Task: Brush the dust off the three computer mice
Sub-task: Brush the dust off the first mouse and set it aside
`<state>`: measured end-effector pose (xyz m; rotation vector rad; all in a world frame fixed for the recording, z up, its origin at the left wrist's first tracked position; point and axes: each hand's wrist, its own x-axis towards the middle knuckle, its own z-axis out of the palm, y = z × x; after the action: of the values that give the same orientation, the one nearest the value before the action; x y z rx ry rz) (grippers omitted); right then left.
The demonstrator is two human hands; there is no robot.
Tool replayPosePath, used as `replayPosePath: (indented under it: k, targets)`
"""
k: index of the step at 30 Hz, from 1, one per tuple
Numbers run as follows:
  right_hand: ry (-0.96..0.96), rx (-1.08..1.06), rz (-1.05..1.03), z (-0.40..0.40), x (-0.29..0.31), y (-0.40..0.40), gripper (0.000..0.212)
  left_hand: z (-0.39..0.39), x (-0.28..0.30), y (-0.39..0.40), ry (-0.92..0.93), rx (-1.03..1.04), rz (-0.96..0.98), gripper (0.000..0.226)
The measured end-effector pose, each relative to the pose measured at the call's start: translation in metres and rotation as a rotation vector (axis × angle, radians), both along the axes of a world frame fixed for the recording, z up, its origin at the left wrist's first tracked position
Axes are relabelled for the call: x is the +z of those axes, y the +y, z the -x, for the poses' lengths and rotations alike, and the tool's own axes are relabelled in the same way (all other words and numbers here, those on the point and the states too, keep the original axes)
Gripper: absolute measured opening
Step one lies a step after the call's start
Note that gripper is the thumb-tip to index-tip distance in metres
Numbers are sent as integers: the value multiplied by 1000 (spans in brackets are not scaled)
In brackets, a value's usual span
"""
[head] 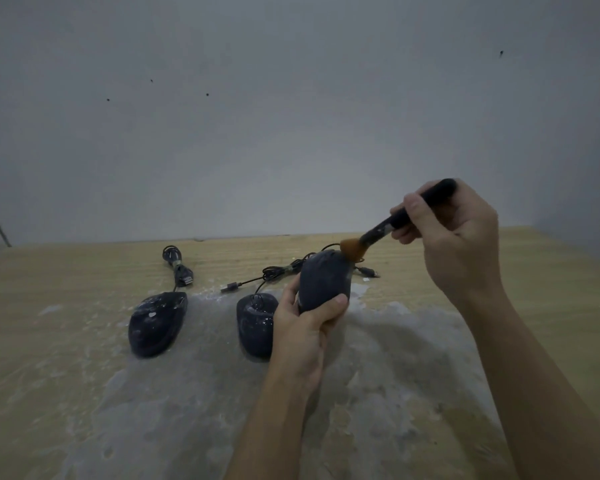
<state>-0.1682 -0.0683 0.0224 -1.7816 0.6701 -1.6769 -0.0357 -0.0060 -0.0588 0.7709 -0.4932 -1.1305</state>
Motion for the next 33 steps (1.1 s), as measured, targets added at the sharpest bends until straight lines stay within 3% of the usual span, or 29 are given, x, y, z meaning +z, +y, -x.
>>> replayPosePath:
  k: [2, 4, 6, 8, 10, 13, 15, 17, 20, 23, 27, 30, 33]
  targets:
    - [-25, 133, -57, 2, 0, 0, 7, -1, 2, 0, 71, -21, 26, 58]
    - [35, 54, -18, 0, -2, 0, 8, -1, 3, 0, 119, -24, 35, 57]
    - [-23, -24, 2, -1, -3, 0, 9, -2, 3, 1, 149, -28, 37, 57]
    - [-94, 126, -70, 0, -2, 0, 10, -2, 4, 1, 169, -35, 46, 59]
    - [-41, 231, -127, 0, -4, 0, 9, -1, 5, 1, 186, -32, 49, 59]
    - [4, 64, -31, -1, -6, -1, 10, 0, 5, 1, 214, -16, 40, 66]
    - [-31, 141, -59, -1, -5, 0, 12, -2, 4, 2, 220, -10, 36, 71]
    - [-15, 170, -92, 0, -6, -2, 13, -2, 4, 2, 207, -3, 33, 66]
    - [-9, 8, -27, 1, -6, -2, 12, -2, 4, 2, 172, 3, 21, 62]
    - [-75, 209, -143, 2, -5, -2, 11, 0, 4, 2, 145, -10, 18, 63]
    - [-6, 57, -53, -1, -6, -2, 12, -2, 3, 2, 170, -1, 26, 63]
    - [-52, 214, -145, -2, -7, -1, 13, -5, 4, 3, 195, -2, 34, 64]
    - [-47, 103, -89, -2, -8, -1, 14, -5, 4, 4, 186, 1, 38, 64]
